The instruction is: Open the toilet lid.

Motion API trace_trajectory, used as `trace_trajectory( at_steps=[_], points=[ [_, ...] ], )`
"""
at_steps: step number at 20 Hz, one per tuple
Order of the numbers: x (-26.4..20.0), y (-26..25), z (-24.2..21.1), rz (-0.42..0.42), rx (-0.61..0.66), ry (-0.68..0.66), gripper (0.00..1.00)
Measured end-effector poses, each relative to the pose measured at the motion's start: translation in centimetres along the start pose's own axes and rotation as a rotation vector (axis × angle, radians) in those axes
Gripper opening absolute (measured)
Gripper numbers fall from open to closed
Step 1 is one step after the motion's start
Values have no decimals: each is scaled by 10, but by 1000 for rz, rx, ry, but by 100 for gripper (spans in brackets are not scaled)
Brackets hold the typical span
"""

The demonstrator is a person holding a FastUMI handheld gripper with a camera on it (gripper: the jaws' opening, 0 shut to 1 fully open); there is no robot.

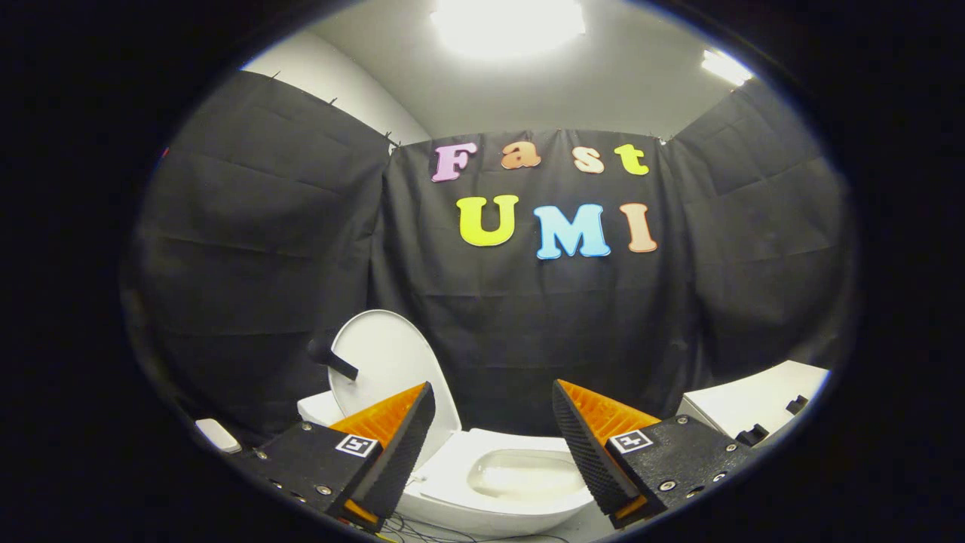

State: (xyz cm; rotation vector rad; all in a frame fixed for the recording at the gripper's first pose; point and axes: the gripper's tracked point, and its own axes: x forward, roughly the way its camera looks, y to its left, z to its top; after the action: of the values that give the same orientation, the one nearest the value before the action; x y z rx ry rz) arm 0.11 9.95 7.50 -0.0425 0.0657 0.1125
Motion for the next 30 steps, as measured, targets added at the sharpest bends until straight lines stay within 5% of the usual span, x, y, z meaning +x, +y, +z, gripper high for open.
trace_trajectory(
  at_steps=[11,20,30],
  points=[
    [-15,-53,-67,-101,-30,53,96],
    [-24,-74,-79,-160,23,53,96],
    [-21,-67,-87,-129,5,75,96]
  ],
)
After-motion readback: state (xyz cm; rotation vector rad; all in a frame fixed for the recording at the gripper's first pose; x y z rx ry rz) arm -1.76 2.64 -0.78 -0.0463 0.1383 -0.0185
